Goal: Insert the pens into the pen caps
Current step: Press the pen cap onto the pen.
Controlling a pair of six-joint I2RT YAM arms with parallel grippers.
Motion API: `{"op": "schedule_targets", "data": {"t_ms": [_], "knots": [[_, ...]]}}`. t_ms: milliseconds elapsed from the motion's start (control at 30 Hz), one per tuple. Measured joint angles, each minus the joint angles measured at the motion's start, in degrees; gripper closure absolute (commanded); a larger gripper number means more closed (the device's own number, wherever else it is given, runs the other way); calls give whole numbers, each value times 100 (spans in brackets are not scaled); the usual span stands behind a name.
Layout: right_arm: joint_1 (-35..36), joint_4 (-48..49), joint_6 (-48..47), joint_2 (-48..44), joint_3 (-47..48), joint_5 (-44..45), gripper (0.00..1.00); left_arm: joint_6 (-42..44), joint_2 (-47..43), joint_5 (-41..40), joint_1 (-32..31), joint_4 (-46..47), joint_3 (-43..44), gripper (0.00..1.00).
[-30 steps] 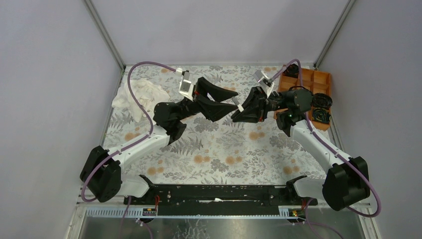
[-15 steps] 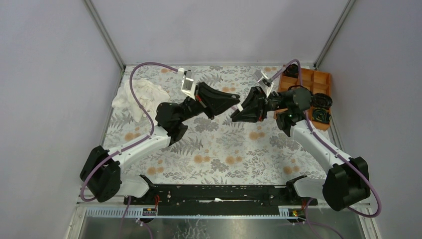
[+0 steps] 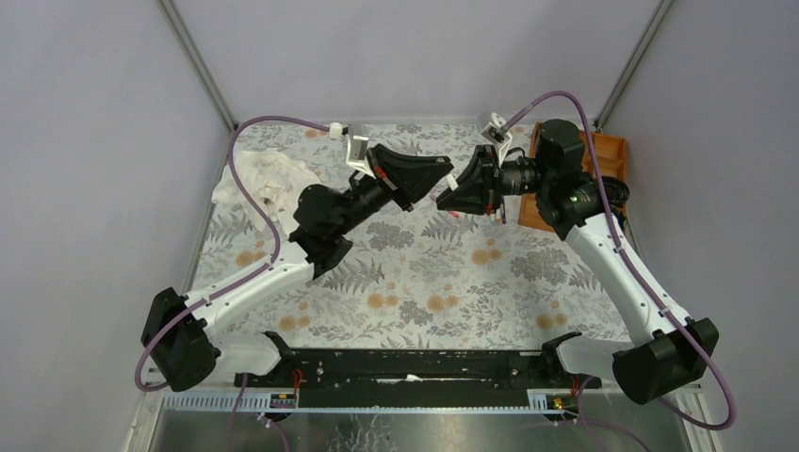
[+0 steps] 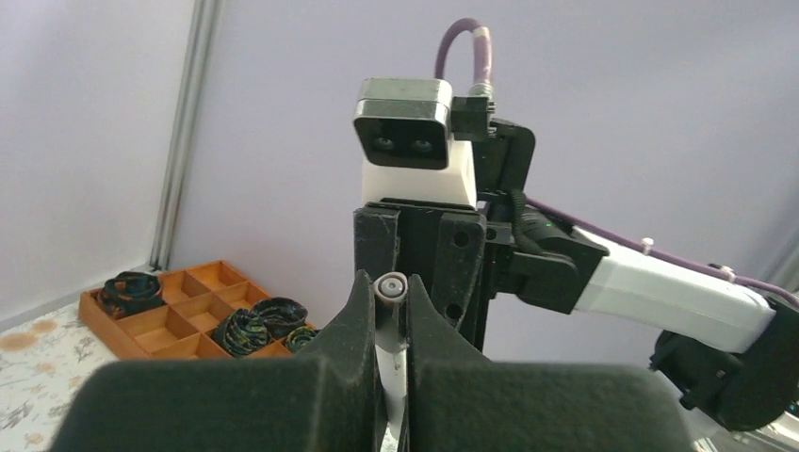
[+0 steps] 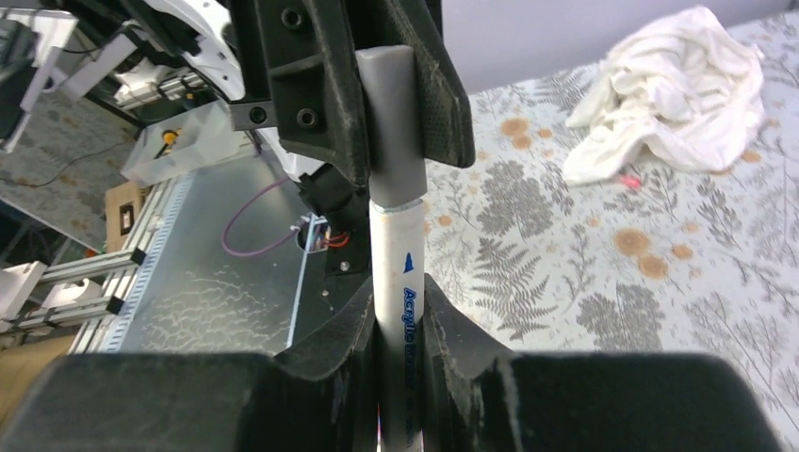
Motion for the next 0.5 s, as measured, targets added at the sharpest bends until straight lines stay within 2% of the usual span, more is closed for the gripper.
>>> {"op": "schedule_targets", "data": {"t_ms": [67, 233, 500], "knots": [[-4, -592, -341, -7, 142, 197, 100, 37, 28, -153, -39, -74, 2, 100], [-116, -1272, -625, 4, 160, 343, 100, 87, 352, -81, -37, -269, 166, 100], [-326, -625, 72, 13, -116, -328, 100, 81, 627, 540, -11, -199, 428, 100]]}}
